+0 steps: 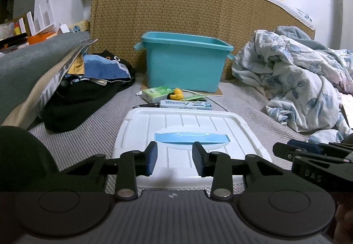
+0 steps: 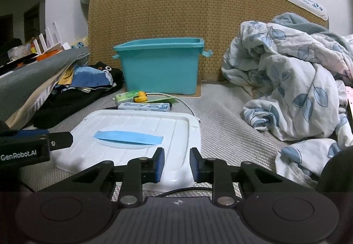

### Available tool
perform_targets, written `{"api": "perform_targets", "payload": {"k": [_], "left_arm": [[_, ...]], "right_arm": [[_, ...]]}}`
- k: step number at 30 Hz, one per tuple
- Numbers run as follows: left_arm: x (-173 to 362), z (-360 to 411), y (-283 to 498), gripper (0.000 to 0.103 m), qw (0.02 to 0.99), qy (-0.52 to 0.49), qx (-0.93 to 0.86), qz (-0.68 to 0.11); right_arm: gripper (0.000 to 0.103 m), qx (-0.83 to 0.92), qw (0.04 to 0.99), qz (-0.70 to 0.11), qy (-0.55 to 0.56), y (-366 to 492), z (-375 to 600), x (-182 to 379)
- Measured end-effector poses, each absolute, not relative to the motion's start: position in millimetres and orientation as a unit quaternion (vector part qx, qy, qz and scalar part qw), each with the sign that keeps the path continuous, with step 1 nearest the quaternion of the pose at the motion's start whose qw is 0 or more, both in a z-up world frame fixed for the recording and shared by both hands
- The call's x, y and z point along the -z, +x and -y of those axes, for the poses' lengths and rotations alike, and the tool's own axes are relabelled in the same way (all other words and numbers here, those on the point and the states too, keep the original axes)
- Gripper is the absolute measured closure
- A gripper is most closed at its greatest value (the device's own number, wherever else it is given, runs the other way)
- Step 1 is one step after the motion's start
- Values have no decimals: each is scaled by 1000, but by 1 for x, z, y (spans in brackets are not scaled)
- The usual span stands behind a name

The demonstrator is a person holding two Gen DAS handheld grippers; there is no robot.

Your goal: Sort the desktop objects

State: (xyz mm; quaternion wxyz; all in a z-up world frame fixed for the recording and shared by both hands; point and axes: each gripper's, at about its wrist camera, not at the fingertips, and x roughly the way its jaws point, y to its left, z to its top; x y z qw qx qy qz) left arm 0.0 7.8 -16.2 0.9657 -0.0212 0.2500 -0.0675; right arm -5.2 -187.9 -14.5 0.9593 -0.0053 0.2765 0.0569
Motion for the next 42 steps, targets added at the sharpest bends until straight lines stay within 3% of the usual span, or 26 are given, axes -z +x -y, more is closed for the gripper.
{"api": "perform_targets", "payload": {"k": [3,5,10,12,14,18,20,29,42], "left_arm": [[16,-7,-1,68,965,-22,72,-250],[16,-7,-1,80,965,-23,74,-249],[17,-7,-1,78,965,-20,72,-251],[17,-8,-1,69,966,-22,64,-248],[16,-9,-1,50,967,-26,60,-244],[15,-11,-2,38,969,-34,52,-237],[15,-10,-2,28,969,-33,51,-238],[15,-10,1,14,969,-30,48,-240],[11,-7,15,10,967,-35,50,-247]], "right_arm": [[81,-60,960,-273,-10,-6,187,14],[81,-61,960,-272,-11,-6,186,14],[81,-64,961,-270,-14,-6,185,14],[81,-60,960,-274,-13,-5,185,15],[81,-56,959,-278,-7,-4,186,16],[79,-48,958,-282,6,-2,190,16],[76,-43,958,-285,9,-1,191,16],[65,-43,959,-281,9,1,190,16],[54,-41,960,-277,16,11,197,13]]}}
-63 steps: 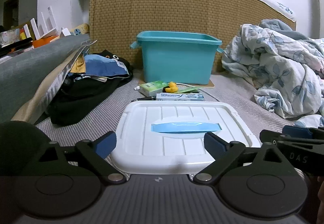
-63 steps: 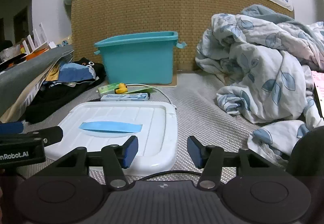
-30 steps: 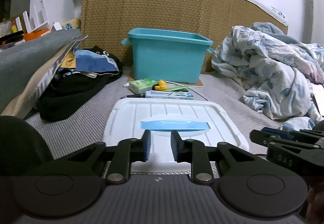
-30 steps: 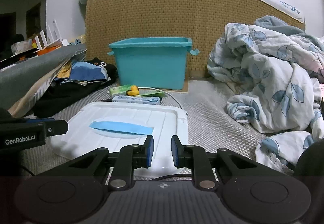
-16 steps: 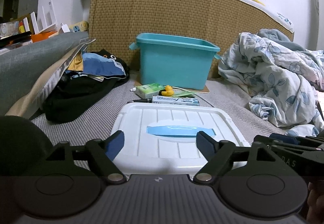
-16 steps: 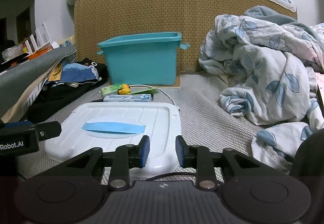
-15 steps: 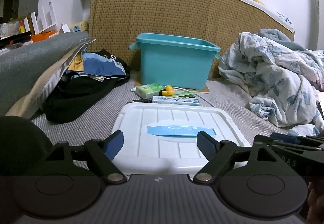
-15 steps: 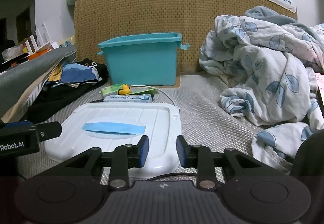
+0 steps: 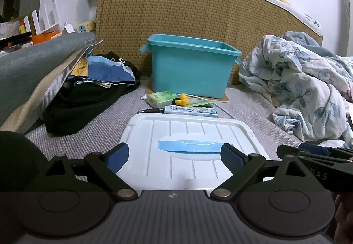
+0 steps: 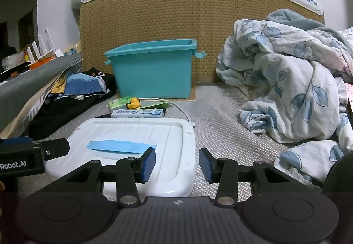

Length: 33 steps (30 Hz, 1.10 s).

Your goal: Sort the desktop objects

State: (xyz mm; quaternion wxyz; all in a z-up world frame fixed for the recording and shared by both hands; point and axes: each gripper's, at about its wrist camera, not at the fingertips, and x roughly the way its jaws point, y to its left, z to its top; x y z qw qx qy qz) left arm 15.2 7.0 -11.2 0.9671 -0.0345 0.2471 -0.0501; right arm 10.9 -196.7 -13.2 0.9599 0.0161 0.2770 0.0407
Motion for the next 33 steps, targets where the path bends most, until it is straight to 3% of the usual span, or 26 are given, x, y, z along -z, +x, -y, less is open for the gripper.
{"api": "perform_targets", "payload": {"k": [33], "left_arm": [[13,1,116,10,965,-69,55,-246]], "right_arm": [[52,-58,963,-265,-5,81,194,20]]}}
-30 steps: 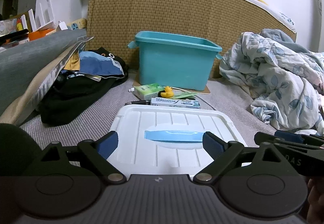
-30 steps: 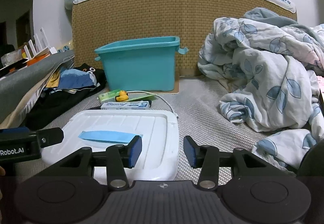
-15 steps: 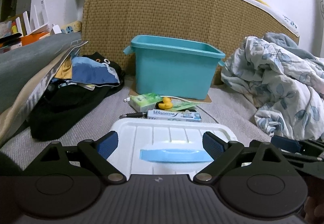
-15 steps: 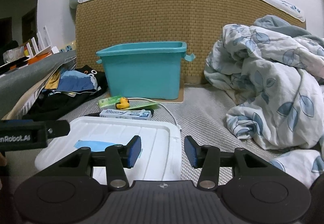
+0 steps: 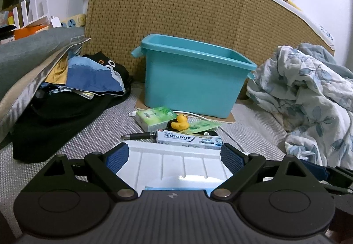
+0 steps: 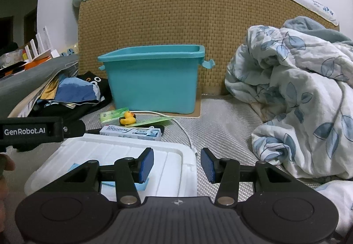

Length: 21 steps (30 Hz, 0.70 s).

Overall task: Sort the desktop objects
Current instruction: 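Reach the left gripper forward to the yellow rubber duck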

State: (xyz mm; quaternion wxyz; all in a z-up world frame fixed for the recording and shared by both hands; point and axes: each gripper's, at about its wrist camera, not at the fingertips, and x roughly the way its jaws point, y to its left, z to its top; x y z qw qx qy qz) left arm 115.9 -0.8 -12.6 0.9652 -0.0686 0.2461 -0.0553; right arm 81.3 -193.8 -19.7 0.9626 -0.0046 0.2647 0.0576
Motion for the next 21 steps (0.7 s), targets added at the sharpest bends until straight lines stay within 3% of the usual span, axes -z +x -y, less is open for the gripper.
{"api": "perform_targets", "payload": {"k": [21], "left_arm": [[26,10,175,10,961,-75,49,-260]], "right_arm": [[52,-40,962,-268,32,105,205,23]]}}
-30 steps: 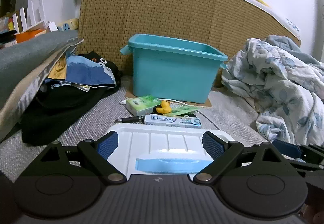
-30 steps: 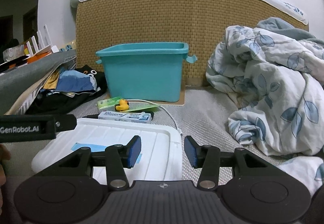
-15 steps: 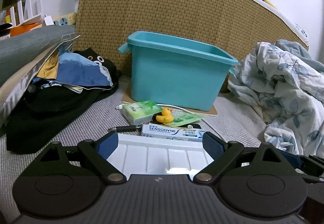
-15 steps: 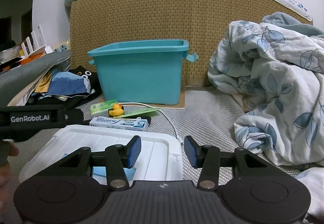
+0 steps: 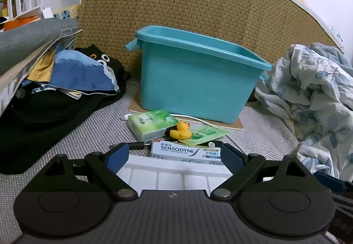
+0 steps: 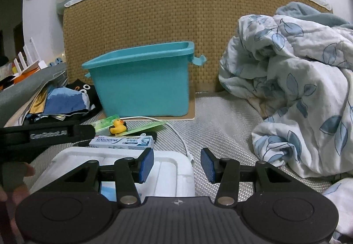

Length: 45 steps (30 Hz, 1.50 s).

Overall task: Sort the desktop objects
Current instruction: 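Reach the left gripper forward to the yellow rubber duck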

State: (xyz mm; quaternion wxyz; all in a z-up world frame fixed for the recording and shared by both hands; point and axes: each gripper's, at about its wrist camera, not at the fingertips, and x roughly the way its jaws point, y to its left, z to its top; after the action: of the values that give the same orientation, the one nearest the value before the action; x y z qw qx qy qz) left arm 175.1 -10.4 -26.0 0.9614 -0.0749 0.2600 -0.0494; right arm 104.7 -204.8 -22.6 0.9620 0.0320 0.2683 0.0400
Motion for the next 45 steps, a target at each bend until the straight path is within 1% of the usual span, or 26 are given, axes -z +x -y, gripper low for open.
{"api": "perform_targets", "payload": {"k": [10,19,22,25,27,29,34,36,37,40,43,45], "left_arm": [[29,22,212,12,959,-62,47,-271],[34,43,245,16,957,-40,48,-284],[40,49,252,23,954,-36,48,-294],[45,52,258,25,952,-33,44,-300],[47,52,261,28,951,-34,42,-304],[48,52,264,36,949,-34,40,-309],[50,51,271,43,945,-35,35,-323],[51,51,274,50,943,-36,33,-328],[52,51,276,57,943,-36,32,-331],[53,50,280,59,940,-36,29,-338],[54,49,282,67,940,-39,24,-339],[54,48,283,68,939,-42,25,-340]], "right_arm": [[52,-34,960,-275,39,105,206,24],[52,-32,959,-277,51,105,210,24],[52,-33,958,-278,54,105,210,24],[52,-35,958,-280,53,105,209,25],[52,-37,958,-281,53,104,209,25],[52,-37,957,-282,54,104,209,24],[52,-40,956,-285,58,104,209,25],[52,-41,956,-285,57,104,209,25],[52,-42,956,-286,57,104,208,25],[52,-43,955,-286,56,104,208,26],[52,-42,955,-288,57,104,208,26],[52,-41,955,-288,58,104,209,26]]}}
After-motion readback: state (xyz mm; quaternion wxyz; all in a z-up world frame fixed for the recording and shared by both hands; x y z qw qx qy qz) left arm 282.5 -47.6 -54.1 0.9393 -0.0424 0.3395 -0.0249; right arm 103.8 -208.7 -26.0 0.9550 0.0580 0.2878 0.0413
